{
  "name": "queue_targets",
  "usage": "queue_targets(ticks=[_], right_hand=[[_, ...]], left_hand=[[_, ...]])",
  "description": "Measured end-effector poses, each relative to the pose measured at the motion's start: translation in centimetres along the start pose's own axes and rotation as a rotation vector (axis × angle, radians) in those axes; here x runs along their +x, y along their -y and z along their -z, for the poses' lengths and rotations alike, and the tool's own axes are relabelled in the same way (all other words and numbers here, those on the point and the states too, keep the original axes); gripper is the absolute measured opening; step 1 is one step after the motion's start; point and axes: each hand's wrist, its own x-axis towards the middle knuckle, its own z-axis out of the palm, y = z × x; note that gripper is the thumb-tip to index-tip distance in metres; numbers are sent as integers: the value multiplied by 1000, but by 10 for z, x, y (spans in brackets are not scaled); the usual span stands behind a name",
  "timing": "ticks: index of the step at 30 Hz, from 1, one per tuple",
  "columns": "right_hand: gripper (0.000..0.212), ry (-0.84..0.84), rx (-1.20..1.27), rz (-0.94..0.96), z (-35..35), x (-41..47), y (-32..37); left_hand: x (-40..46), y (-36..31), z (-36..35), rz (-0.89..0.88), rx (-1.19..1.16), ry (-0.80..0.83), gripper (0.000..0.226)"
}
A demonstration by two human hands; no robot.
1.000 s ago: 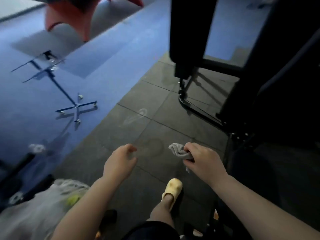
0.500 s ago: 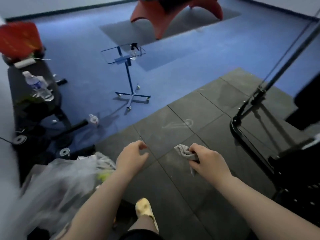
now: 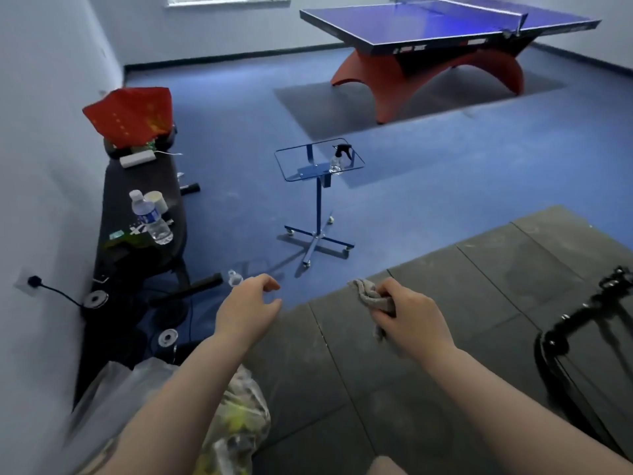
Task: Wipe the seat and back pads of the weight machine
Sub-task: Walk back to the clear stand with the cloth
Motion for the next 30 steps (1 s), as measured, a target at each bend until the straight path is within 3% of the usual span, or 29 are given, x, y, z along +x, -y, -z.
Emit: queue_targets(ticks=[13, 21, 30], right_hand=[[9, 71, 63, 183, -6, 259, -8], [9, 64, 22, 241, -24, 385, 19], [9, 38, 17, 45, -82, 533, 63]], left_hand=[[188, -16, 19, 178, -31, -178, 22], [299, -6, 45, 187, -64, -227, 22], [480, 54, 103, 96, -20, -140, 21]])
